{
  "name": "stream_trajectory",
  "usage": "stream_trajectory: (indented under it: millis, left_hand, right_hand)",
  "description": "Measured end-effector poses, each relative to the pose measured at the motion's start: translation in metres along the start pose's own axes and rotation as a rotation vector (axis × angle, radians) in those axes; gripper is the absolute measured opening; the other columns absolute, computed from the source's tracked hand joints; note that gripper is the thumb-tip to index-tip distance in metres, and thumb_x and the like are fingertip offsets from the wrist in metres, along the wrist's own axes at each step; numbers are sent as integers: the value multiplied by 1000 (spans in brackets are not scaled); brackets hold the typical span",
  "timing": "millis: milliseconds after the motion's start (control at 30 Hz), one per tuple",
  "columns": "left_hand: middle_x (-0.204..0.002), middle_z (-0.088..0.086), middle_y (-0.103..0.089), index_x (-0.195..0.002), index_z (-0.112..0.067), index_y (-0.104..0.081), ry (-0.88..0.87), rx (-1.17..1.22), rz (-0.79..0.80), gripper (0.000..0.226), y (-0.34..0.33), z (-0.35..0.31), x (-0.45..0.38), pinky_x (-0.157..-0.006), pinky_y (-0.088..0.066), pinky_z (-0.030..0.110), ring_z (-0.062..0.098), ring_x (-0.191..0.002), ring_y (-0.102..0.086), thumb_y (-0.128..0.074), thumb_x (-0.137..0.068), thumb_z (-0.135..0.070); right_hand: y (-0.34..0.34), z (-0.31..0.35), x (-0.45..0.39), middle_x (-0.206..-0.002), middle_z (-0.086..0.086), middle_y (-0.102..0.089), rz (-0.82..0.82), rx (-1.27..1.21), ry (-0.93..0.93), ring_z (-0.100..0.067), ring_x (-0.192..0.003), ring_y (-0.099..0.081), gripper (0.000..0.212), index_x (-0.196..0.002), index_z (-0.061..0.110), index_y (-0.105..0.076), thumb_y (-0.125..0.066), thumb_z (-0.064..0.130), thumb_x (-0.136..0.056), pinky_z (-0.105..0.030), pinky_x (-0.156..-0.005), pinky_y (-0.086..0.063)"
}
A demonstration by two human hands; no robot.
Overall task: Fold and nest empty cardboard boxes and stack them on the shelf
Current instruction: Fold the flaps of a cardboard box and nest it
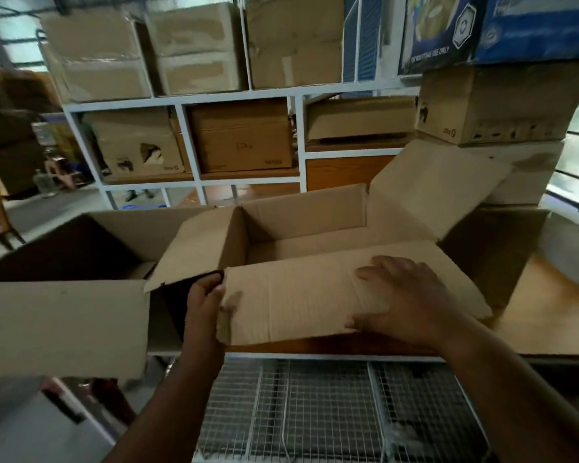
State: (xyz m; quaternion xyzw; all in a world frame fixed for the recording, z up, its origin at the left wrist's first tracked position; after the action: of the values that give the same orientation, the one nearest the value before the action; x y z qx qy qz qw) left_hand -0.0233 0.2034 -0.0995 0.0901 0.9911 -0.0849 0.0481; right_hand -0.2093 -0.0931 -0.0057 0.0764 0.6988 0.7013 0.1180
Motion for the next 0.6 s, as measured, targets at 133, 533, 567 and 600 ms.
stream_trajectory:
  millis: [133, 533, 567, 600]
  left_hand:
    - [-136, 10, -60, -147, -26, -52, 289, -92, 29, 53, -7, 9, -1, -94, -57, 55, 35, -120, -63, -70, -98, -29]
    - [-136, 21, -61, -149, -10, -53, 448, -182, -78, 61, -22, 0, -60, -108, -49, 57, 45, -124, -59, -53, -107, -55]
    - [-146, 22, -56, -155, -7, -49, 415, -207, -78, 60, -24, 1, -68, -113, -46, 56, 46, -131, -54, -48, -112, -49]
    - [-153, 24, -52, -157, -4, -46, 404, -253, -94, 58, -25, 4, -77, -115, -43, 54, 46, -137, -50, -45, -114, -43]
  right_hand:
    - [-19, -13, -11, -168, 7, -34, -217, -131, -113, -22, -152, -36, 91, -152, 43, -46, -31, 100, -83, -54, -126, -29]
    - [-56, -138, -56, -160, -23, -47, -135, -1056, -754, -44, -142, -48, 90, -164, 8, -36, -51, 71, -101, -45, -109, -41]
    - [-57, -140, -65, -160, -22, -48, -104, -1089, -742, -43, -144, -48, 91, -162, 7, -41, -49, 73, -101, -46, -115, -38]
    - [-57, -143, -75, -159, -22, -51, -87, -1103, -725, -42, -144, -49, 89, -160, 6, -46, -49, 73, -102, -46, -118, -38]
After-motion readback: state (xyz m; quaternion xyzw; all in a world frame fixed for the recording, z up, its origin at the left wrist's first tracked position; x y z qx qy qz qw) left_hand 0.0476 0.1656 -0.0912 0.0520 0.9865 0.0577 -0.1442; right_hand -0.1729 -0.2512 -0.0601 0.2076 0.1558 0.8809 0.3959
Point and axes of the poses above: each hand's wrist, its own x-axis away from the middle knuckle, its own y-axis out of the back of the hand, z = x × y, the point moved 7 cm from there along -x, towards the middle knuckle
